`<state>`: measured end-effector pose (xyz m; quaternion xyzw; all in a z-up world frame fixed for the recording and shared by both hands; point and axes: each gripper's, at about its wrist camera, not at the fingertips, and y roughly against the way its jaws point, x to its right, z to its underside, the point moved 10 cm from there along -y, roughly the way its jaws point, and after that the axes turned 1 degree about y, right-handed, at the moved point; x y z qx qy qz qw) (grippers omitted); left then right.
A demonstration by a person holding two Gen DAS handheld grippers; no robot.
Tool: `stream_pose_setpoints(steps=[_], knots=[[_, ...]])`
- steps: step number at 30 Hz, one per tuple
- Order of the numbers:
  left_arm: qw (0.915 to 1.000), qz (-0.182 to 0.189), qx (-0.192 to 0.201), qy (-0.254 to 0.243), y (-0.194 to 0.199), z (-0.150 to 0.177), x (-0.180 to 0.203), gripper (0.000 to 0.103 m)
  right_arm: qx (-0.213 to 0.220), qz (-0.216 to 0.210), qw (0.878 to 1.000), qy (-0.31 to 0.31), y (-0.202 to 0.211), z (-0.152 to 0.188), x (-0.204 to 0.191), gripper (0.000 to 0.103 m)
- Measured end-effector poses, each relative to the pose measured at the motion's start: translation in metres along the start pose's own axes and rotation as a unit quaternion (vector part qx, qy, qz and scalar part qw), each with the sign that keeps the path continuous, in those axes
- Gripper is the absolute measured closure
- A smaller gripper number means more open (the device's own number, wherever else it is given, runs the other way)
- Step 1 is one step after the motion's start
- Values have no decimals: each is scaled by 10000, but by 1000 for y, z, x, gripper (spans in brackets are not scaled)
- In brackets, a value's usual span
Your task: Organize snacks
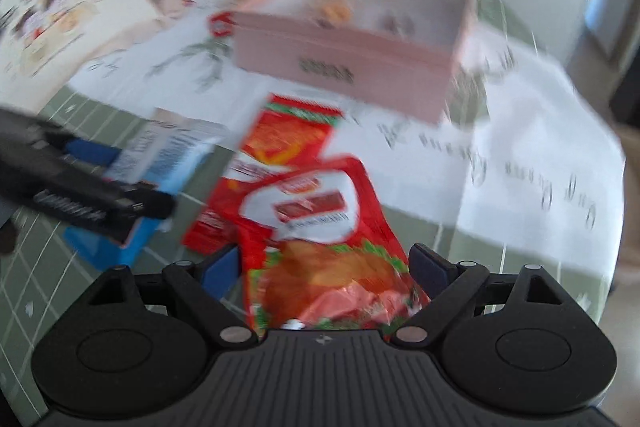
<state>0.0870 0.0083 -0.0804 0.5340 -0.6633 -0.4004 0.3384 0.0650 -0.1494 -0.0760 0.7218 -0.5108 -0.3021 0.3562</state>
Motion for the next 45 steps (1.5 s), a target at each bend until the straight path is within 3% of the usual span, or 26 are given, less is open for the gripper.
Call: stream_pose_setpoints(steps=[6, 7, 14, 20, 23, 27, 33, 39, 45], knots=[[9998, 115, -32, 129, 1, -2, -5, 13, 182, 178, 9996, -88, -9, -4, 5, 5], [9998, 120, -32, 179, 1, -3, -7, 14, 171, 181, 9996, -105, -11, -5, 4, 0], [9997, 10, -11, 258, -1, -4, -9, 14, -110, 148, 9996, 211, -16, -4, -1, 0], [9995, 2, 13, 307, 0, -4, -9, 14, -152, 48, 9996, -225, -5, 0, 13, 11], [9995, -6, 20, 315, 0, -4, -9, 14, -84, 71, 9996, -242, 2, 6, 8, 22], [9995, -15, 22, 302, 0, -4, -9, 14, -24, -292, 9994, -177, 9, 7, -9, 23], [9995, -16, 18, 306, 0, -4, -10, 14, 431, -161, 9986, -251, 21, -11, -5, 23], [9996, -23, 10, 293, 0, -5, -9, 14, 176, 3, 9988, -446, -4, -12, 10, 27], [9996, -31, 4, 284, -1, -4, -9, 14, 188, -152, 9981, -562, -2, -11, 10, 27]])
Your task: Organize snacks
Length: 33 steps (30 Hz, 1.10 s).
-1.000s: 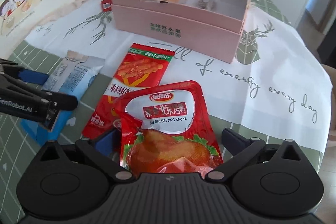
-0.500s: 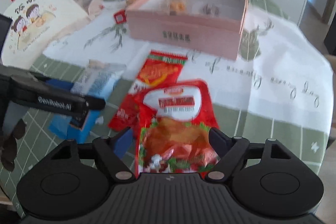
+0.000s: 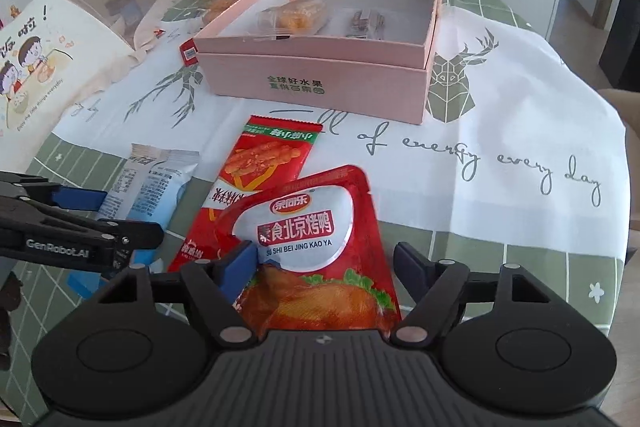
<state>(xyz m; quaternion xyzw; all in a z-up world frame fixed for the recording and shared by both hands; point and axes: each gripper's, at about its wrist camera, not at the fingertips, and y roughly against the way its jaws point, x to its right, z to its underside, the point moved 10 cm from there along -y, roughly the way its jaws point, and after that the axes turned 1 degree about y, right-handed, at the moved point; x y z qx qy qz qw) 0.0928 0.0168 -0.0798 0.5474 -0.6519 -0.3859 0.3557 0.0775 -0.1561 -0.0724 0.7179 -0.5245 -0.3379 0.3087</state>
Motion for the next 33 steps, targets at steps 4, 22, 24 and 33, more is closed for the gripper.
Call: stream_pose_setpoints(steps=[4, 22, 24, 33], knots=[[10000, -1, -3, -4, 0, 0, 0, 14, 46, -146, 9999, -32, 4, 3, -3, 24], [10000, 63, -19, -17, 0, -1, -1, 14, 39, -629, 9922, 1077, 17, 4, -35, 14], [10000, 58, -19, -23, 0, -1, -1, 14, -36, -533, 9912, 1212, 10, 5, -34, 14], [10000, 56, -12, -44, -1, -1, -1, 14, -143, -844, 9905, 1075, -1, 9, -40, 11]])
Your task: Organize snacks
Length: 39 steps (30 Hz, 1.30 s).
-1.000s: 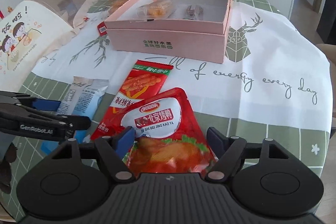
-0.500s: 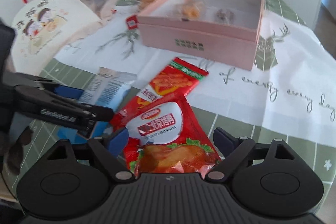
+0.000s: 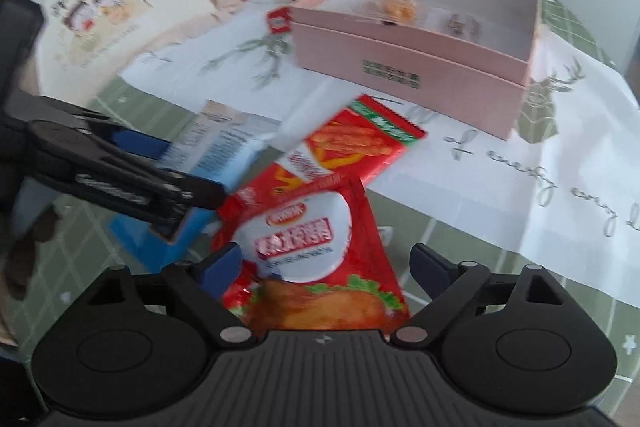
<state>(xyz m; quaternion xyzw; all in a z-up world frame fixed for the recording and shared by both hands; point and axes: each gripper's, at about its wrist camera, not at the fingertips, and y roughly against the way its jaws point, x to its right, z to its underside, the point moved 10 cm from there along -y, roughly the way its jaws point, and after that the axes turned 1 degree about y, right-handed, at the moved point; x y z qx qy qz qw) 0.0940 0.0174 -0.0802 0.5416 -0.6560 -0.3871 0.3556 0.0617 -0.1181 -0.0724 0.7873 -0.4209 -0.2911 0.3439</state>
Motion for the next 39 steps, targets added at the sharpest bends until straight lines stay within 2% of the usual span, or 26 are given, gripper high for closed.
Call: stream_pose_setpoints(steps=[5, 10, 12, 16, 20, 22, 24, 25, 30, 32, 34, 39], knots=[[10000, 0, 2, -18, 0, 0, 0, 14, -65, -86, 9999, 119, -4, 4, -9, 9], [10000, 14, -1, -46, 0, 0, 0, 14, -172, -210, 9979, 588, -6, 9, -23, 7], [10000, 20, -1, -53, 0, 0, 0, 14, -231, -303, 9971, 659, 0, 9, -24, 9], [10000, 8, 0, -53, 0, 0, 0, 14, -67, -442, 9943, 968, 23, 7, -29, 9], [10000, -3, 3, -58, 0, 0, 0, 14, -67, -235, 9845, 1735, 29, 15, -37, 9], [10000, -3, 7, -63, 0, 1, 1, 14, -179, -61, 9826, 1849, 18, 19, -37, 9], [10000, 3, 16, -63, 0, 1, 0, 14, -309, -78, 9845, 1724, 5, 20, -35, 10], [10000, 5, 19, -64, 0, 1, 1, 14, -370, -60, 9855, 1654, -2, 21, -33, 6], [10000, 2, 28, -72, 0, 1, 1, 14, -112, 46, 9873, 1585, -12, 18, -30, 1], [10000, -1, 32, -77, 0, 1, 0, 14, -110, 82, 9879, 1543, -12, 19, -30, 5], [10000, -8, 37, -77, 1, 2, 0, 14, -123, 165, 9896, 1427, -8, 18, -28, 19], [9999, -51, 66, -113, 1, 2, 1, 14, -233, 343, 9946, 955, 1, 18, -12, 24]])
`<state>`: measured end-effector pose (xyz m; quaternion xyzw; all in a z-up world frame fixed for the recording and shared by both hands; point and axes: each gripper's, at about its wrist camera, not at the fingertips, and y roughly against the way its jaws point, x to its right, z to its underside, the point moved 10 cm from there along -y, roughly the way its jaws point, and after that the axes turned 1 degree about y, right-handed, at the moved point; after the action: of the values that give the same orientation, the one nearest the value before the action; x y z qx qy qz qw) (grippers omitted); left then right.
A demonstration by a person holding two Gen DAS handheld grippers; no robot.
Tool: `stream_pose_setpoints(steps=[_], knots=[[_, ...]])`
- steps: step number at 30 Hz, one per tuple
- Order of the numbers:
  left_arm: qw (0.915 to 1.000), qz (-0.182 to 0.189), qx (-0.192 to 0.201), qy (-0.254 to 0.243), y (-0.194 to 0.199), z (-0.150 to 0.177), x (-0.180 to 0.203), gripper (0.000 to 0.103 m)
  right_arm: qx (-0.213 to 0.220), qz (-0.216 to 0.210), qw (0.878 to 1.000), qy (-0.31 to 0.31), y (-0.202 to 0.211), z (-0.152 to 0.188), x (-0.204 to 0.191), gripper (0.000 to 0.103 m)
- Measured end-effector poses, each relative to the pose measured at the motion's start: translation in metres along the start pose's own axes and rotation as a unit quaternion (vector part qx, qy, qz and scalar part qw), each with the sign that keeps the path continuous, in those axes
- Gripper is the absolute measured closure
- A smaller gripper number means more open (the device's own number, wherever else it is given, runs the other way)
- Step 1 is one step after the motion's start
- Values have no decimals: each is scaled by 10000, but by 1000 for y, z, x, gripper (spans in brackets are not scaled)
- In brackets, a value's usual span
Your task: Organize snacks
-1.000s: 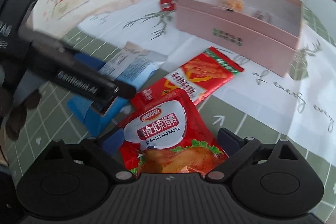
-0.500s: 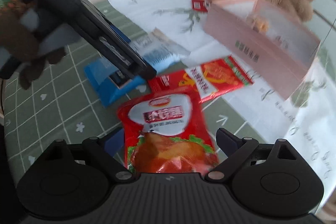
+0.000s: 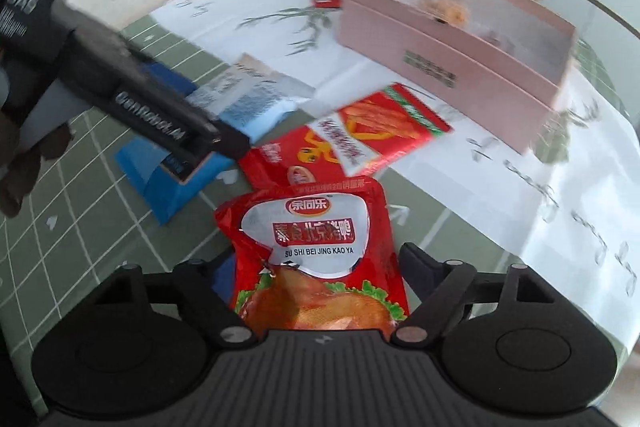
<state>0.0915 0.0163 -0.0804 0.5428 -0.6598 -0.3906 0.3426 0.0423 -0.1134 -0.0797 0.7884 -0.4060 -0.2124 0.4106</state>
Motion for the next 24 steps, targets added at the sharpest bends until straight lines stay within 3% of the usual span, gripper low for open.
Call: stream_pose_setpoints(steps=[4, 9, 12, 16, 19, 21, 24], knots=[[10000, -21, 7, -21, 0, 0, 1, 14, 178, 267, 9983, -481, 7, -9, 21, 41], [10000, 20, -49, 60, 1, 1, -1, 15, 241, 672, 9928, -965, 4, -26, 45, 55], [10000, 45, -60, 36, 2, 2, -2, 15, 173, 746, 9931, -894, 2, -30, 46, 53], [10000, 23, -33, 28, 2, 2, -1, 14, 62, 926, 9912, -945, -4, -25, 57, 32], [10000, 9, -23, 5, 2, 2, -1, 14, -24, 1073, 9894, -982, -11, -17, 64, 23], [10000, 4, -20, 2, 1, 2, -1, 14, 62, 944, 9884, -1185, -11, -13, 68, 21], [10000, -14, -27, -10, 1, 2, 0, 13, 34, 949, 9881, -1210, -9, -13, 67, 26]])
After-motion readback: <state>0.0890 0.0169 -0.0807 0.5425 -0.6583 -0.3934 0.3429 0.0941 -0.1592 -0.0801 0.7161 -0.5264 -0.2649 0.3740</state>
